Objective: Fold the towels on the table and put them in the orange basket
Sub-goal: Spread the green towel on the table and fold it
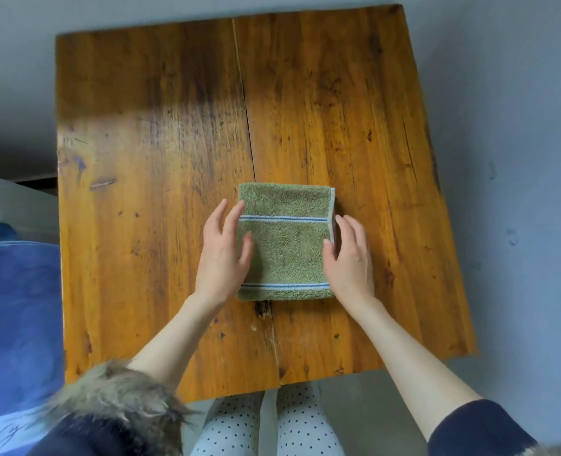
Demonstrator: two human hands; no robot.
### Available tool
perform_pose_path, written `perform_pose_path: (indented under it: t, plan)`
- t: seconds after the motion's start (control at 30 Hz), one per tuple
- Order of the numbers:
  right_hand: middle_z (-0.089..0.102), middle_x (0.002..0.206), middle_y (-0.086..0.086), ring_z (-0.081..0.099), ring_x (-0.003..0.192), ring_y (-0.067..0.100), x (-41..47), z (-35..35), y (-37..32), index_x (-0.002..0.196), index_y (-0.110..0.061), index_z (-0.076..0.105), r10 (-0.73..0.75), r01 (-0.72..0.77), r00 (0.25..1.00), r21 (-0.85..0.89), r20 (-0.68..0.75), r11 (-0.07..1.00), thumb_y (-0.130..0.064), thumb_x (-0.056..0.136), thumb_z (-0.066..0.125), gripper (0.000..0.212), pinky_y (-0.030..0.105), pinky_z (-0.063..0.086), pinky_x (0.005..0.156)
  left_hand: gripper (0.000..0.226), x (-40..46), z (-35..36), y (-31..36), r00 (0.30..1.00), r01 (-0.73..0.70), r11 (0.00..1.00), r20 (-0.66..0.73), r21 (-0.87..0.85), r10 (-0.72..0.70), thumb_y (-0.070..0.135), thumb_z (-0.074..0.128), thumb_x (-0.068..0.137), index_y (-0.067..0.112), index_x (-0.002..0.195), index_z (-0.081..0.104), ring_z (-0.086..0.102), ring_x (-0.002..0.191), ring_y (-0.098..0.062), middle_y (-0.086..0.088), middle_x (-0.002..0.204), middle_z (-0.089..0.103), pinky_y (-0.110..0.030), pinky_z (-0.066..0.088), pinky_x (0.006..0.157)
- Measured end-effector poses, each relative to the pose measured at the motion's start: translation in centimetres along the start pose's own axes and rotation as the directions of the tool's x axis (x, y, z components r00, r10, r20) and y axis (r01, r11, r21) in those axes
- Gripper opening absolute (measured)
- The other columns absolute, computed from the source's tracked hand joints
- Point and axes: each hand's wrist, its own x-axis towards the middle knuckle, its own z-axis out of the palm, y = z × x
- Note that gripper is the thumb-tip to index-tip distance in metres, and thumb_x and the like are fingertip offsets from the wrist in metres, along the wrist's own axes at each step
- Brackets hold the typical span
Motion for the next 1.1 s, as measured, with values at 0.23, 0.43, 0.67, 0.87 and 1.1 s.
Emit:
perform_pose_path:
  t: [0.23, 0.43, 0.67, 0.87, 1.1]
  plan:
    - [0.062, 0.115, 0.007, 0.053, 0.113, 0.025, 2.3, -0.7, -1.3, 0.123, -0.008, 0.053, 0.461, -0.479, 0.877, 0.157, 0.136, 0.864, -0.033, 0.091, 0.056, 0.041, 0.037, 0.041, 0.097, 0.05, 1.4, -0.1, -0.1, 0.938, 0.346, 0.916, 0.09, -0.202, -0.335, 0.021, 0.058, 0.09, 0.019, 0.136, 0.04, 0.055, 0.091, -0.017, -0.009, 0.112, 0.056, -0.032, 0.043, 0.093]
    - [0.063, 0.106, 0.003, 0.061, 0.1, 0.023, 2.9, -1.0, -1.4, 0.113, -0.009, 0.058, 0.512, -0.573, 0.81, 0.195, 0.288, 0.796, -0.029, 0.085, 0.065, 0.035, 0.046, 0.049, 0.091, 0.049, 1.7, -0.4, -0.4, 0.879, 0.455, 0.865, 0.26, -0.21, -0.399, 0.022, 0.06, 0.089, 0.025, 0.135, 0.042, 0.056, 0.096, -0.026, -0.009, 0.101, 0.057, -0.043, 0.046, 0.093]
    - [0.066, 0.105, 0.006, 0.062, 0.094, 0.021, 3.6, -2.0, -2.0, 0.107, -0.002, 0.063, 0.475, -0.642, 0.729, 0.253, 0.492, 0.724, -0.014, 0.087, 0.064, 0.023, 0.03, 0.048, 0.079, 0.057, 2.1, -1.1, -0.1, 0.835, 0.52, 0.809, 0.364, -0.273, -0.414, 0.014, 0.065, 0.085, 0.03, 0.134, 0.041, 0.049, 0.081, -0.018, -0.005, 0.089, 0.046, -0.041, 0.047, 0.085]
    - [0.065, 0.107, 0.007, 0.063, 0.095, 0.021, 2.8, -2.7, -1.8, 0.105, -0.009, 0.058, 0.401, -0.587, 0.771, 0.31, 0.495, 0.748, -0.013, 0.086, 0.063, 0.02, 0.037, 0.052, 0.084, 0.055, 1.2, -1.3, 0.4, 0.822, 0.555, 0.774, 0.345, -0.304, -0.454, 0.007, 0.064, 0.083, 0.027, 0.131, 0.044, 0.043, 0.075, -0.017, -0.001, 0.081, 0.042, -0.033, 0.04, 0.073]
    - [0.064, 0.111, 0.007, 0.064, 0.097, 0.019, 1.4, -6.0, -3.9, 0.112, -0.013, 0.055, 0.226, -0.522, 0.736, 0.321, 0.638, 0.79, -0.01, 0.088, 0.06, 0.024, 0.04, 0.053, 0.087, 0.05, -3.0, -4.4, 2.8, 0.768, 0.639, 0.625, 0.338, -0.448, -0.544, 0.004, 0.06, 0.087, 0.027, 0.128, 0.045, 0.052, 0.073, -0.012, -0.003, 0.082, 0.049, -0.027, 0.043, 0.057]
